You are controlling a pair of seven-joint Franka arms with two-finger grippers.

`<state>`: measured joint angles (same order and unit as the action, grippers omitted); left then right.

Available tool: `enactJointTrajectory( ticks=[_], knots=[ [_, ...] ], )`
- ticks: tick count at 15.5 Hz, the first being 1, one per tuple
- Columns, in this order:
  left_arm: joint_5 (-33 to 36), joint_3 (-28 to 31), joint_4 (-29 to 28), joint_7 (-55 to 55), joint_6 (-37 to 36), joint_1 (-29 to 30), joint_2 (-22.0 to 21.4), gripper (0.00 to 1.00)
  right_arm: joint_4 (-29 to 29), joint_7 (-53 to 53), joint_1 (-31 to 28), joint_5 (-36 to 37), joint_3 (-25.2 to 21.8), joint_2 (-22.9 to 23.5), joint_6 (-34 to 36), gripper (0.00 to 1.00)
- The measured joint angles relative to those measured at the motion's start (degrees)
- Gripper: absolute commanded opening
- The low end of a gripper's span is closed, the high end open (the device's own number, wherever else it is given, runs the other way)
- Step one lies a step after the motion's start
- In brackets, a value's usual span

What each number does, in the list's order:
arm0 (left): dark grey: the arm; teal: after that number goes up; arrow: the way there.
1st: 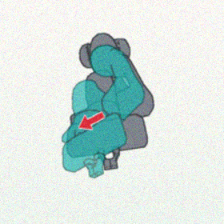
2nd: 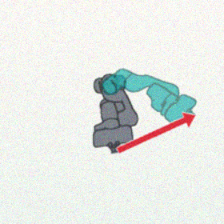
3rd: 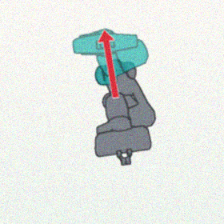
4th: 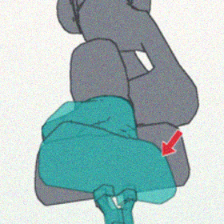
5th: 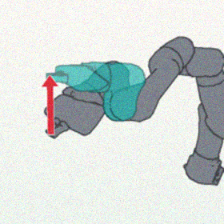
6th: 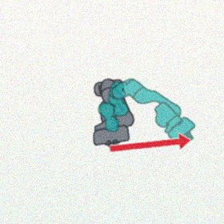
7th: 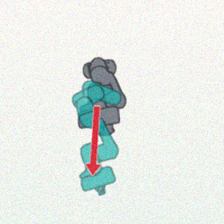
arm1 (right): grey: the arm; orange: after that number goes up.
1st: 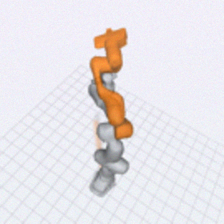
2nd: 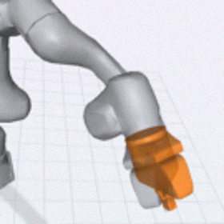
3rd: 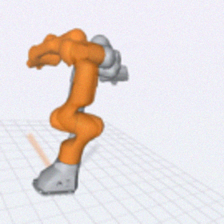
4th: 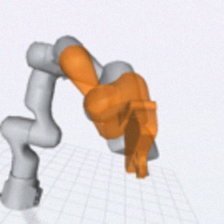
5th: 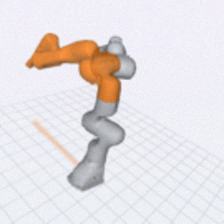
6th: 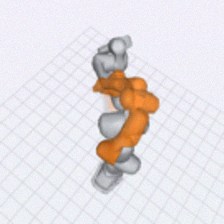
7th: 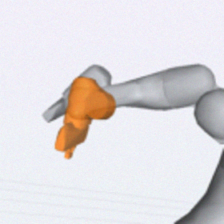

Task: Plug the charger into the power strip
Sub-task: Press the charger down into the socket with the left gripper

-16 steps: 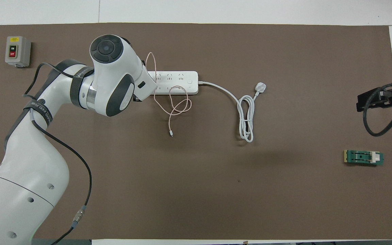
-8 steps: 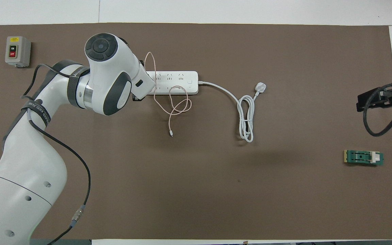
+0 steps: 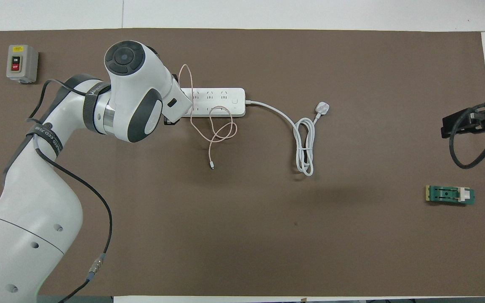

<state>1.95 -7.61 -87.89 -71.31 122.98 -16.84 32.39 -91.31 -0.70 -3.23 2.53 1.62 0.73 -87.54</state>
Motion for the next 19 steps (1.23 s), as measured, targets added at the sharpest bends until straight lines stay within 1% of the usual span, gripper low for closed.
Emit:
enactJointTrajectory(
  ticks=[3,4,6,8,9,12,13,14,16,18,19],
  knots=[
    [0.0,0.0,0.03,0.0,-0.02,0.0,0.01,0.0,0.0,0.0,0.0,0.0,0.0,0.0,0.0,1.0],
    [0.0,0.0,0.05,0.0,-0.03,0.0,0.02,0.03,0.0,0.0,0.0,0.0,0.0,0.0,0.0,1.0],
    [0.0,0.0,0.12,0.0,-0.07,0.0,0.06,0.18,0.0,0.0,0.0,0.0,0.0,0.0,0.0,1.0],
    [0.0,0.0,0.16,0.0,-0.1,0.0,0.07,0.19,0.0,0.0,0.0,0.0,0.0,0.0,0.0,1.0],
    [0.0,0.0,0.21,0.0,-0.13,0.0,0.09,0.25,0.0,0.0,0.0,0.0,0.0,0.0,0.0,1.0],
    [0.0,-0.01,0.28,0.0,-0.19,0.0,0.12,0.25,0.0,0.0,0.0,0.0,0.0,0.0,0.0,1.0],
    [0.0,-0.02,0.3,0.0,-0.21,0.0,0.13,0.44,0.0,0.0,0.0,0.0,0.0,0.0,0.0,1.0],
    [0.0,-0.02,0.34,0.0,-0.23,0.0,0.14,0.48,0.0,0.0,0.0,0.0,0.0,0.0,0.0,1.0],
    [0.01,0.0,0.91,-0.02,-0.05,0.01,0.37,0.49,0.0,0.0,0.0,0.0,0.0,0.0,0.0,1.0],
    [0.02,-0.03,1.57,-0.03,-0.1,0.02,0.65,0.6,0.0,0.0,0.0,0.0,0.0,0.0,0.0,1.0],
    [0.02,-0.04,1.74,-0.04,-0.05,0.02,0.74,0.61,0.0,0.0,0.0,0.0,0.0,0.0,0.0,1.0]
  ],
)
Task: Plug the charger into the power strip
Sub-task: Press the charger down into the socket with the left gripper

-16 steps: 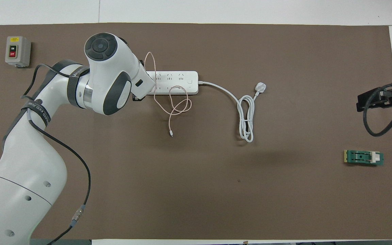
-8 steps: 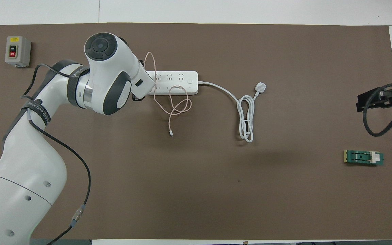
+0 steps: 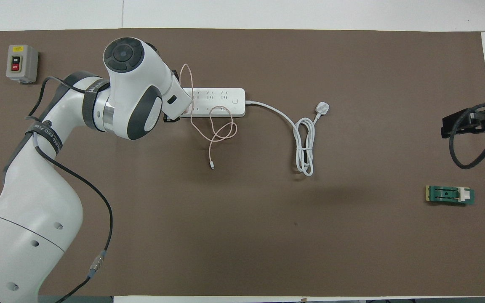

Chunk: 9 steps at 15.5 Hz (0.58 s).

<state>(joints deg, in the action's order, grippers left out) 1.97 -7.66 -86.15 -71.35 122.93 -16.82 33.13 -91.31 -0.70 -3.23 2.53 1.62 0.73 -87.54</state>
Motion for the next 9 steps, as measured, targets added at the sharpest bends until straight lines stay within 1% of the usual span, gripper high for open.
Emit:
enactJointTrajectory(
  ticks=[1,2,9],
  knots=[
    [0.0,-0.03,0.17,0.0,0.0,0.0,0.03,0.66,0.0,0.0,0.0,0.0,0.0,0.0,0.0,1.0],
    [-0.01,-0.04,0.4,0.0,0.03,0.0,0.03,1.0,0.0,0.0,0.0,0.0,0.0,0.0,0.0,1.0],
    [-0.02,0.11,1.79,0.0,0.7,0.11,-1.27,1.0,0.0,0.0,0.0,0.0,0.0,0.0,0.0,1.0]
  ],
)
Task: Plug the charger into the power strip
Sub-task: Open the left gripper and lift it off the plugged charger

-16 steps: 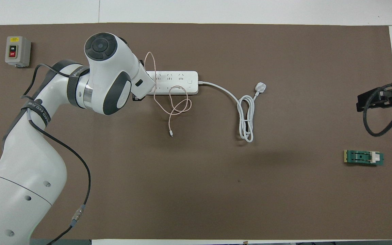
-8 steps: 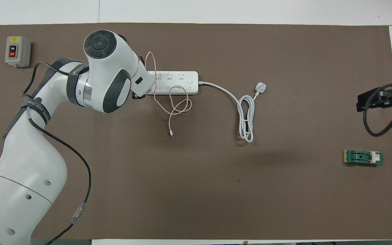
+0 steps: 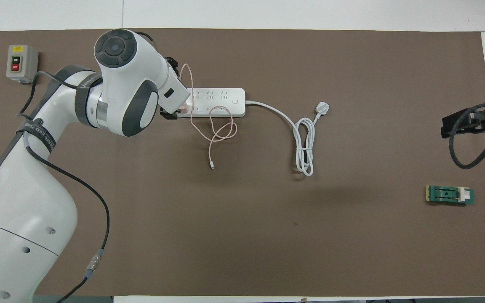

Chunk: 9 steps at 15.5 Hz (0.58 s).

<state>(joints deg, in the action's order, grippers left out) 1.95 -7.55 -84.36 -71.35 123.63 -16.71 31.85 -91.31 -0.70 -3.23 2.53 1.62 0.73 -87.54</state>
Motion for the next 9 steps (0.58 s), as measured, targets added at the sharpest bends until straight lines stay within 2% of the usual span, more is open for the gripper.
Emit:
enactJointTrajectory(
  ticks=[9],
  knots=[
    [0.0,0.17,-0.41,0.07,-1.75,3.98,-5.28,1.0,0.0,0.0,0.0,0.0,0.0,0.0,0.0,1.0]
  ],
)
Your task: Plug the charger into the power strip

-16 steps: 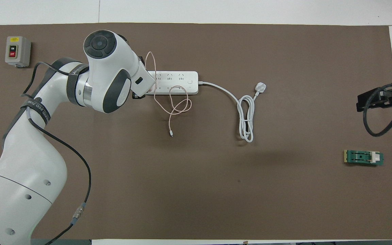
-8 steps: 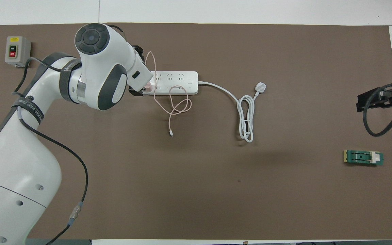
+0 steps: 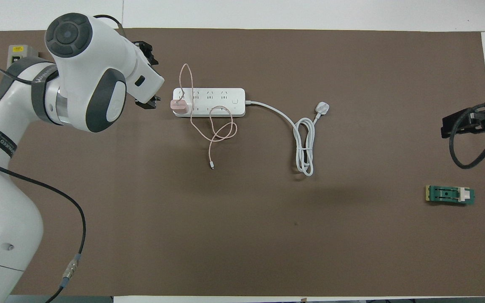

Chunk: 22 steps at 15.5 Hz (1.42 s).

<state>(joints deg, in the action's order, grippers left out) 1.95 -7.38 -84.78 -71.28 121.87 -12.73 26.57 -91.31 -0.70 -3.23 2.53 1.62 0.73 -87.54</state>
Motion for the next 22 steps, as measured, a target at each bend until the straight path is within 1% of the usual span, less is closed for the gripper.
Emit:
enactJointTrajectory(
  ticks=[2,4,7,11,15,22],
  knots=[
    [-0.02,0.03,-0.05,1.41,-2.6,1.41,-1.62,1.0,0.0,0.0,0.0,0.0,0.0,0.0,0.0,1.0],
    [-0.06,0.03,-0.07,5.59,-5.99,2.71,-3.3,1.0,0.0,0.0,0.0,0.0,0.0,0.0,0.0,1.0],
    [-0.08,0.06,-0.12,14.25,-10.08,3.6,-5.48,1.0,0.0,0.0,0.0,0.0,0.0,0.0,0.0,1.0],
    [-0.09,0.07,-0.14,26.05,-14.07,4.76,-7.03,1.0,0.0,0.0,0.0,0.0,0.0,0.0,0.0,1.0],
    [-0.15,0.11,-0.15,36.0,-14.96,6.23,-7.5,1.0,0.0,0.0,0.0,0.0,0.0,-0.01,0.0,1.0],
    [-0.18,1.29,-0.15,64.76,-15.19,8.05,-9.57,1.0,0.0,0.0,0.0,0.0,0.0,-0.01,0.0,1.0]
  ],
)
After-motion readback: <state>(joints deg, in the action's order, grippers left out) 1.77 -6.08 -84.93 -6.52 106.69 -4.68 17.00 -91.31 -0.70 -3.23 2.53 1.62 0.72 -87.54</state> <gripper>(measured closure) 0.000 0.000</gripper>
